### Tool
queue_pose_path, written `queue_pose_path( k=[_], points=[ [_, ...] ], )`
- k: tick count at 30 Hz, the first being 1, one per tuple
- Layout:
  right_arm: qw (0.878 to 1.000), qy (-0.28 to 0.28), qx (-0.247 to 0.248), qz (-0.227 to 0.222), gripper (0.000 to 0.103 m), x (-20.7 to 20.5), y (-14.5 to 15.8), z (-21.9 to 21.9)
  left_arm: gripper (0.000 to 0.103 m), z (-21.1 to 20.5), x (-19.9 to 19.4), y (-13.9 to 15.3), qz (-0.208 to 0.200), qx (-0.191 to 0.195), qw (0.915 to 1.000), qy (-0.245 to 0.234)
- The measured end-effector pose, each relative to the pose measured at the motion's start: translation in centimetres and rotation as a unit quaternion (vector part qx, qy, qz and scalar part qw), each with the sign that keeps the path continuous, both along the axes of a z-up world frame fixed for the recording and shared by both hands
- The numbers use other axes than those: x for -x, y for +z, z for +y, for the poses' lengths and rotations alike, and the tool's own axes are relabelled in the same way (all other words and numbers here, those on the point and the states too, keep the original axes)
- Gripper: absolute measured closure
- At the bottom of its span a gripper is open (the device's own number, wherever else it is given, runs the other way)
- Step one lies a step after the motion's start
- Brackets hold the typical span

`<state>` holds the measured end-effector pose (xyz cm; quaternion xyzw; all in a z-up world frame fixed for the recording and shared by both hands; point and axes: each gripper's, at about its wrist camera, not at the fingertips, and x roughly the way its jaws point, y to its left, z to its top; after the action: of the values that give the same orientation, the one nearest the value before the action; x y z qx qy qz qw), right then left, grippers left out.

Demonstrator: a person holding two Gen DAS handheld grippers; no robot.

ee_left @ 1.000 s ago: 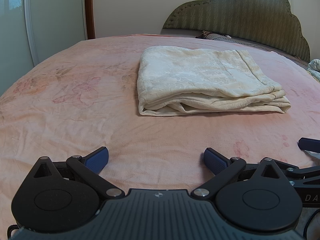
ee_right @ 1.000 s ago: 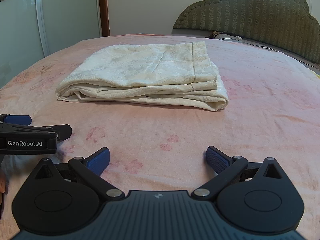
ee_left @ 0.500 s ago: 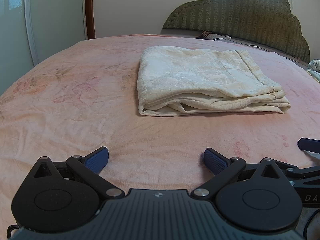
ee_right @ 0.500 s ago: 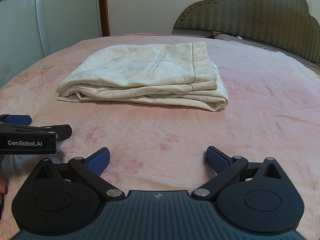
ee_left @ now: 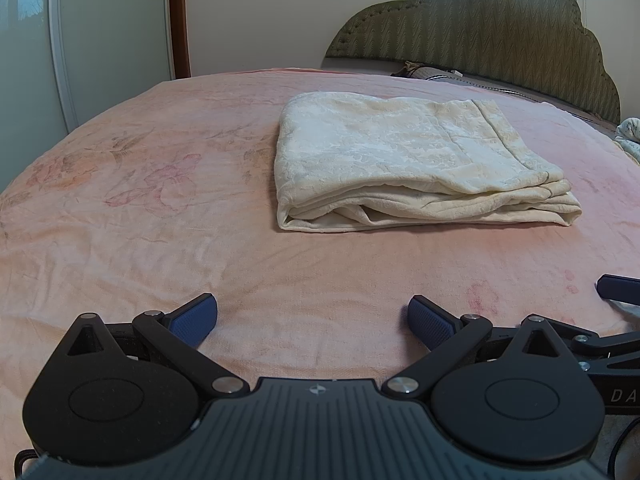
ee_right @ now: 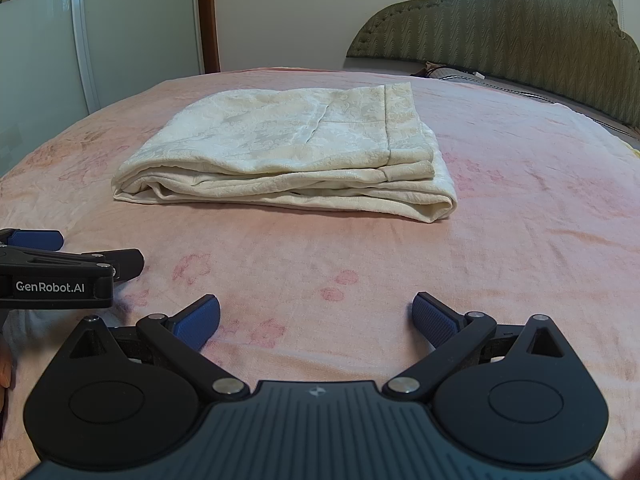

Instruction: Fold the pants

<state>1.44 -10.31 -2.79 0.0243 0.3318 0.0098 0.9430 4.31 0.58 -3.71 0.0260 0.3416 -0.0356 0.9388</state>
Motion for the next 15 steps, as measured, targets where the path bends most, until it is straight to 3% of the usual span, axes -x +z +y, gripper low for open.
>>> queue_pose_path(
  k=[15],
  points=[
    [1.000, 0.000, 0.000, 0.000, 0.000, -0.03, 0.04, -0.01, 0.000, -0.01, 0.11, 0.07, 0.000, 0.002, 1.0000, 0.000]
  ],
)
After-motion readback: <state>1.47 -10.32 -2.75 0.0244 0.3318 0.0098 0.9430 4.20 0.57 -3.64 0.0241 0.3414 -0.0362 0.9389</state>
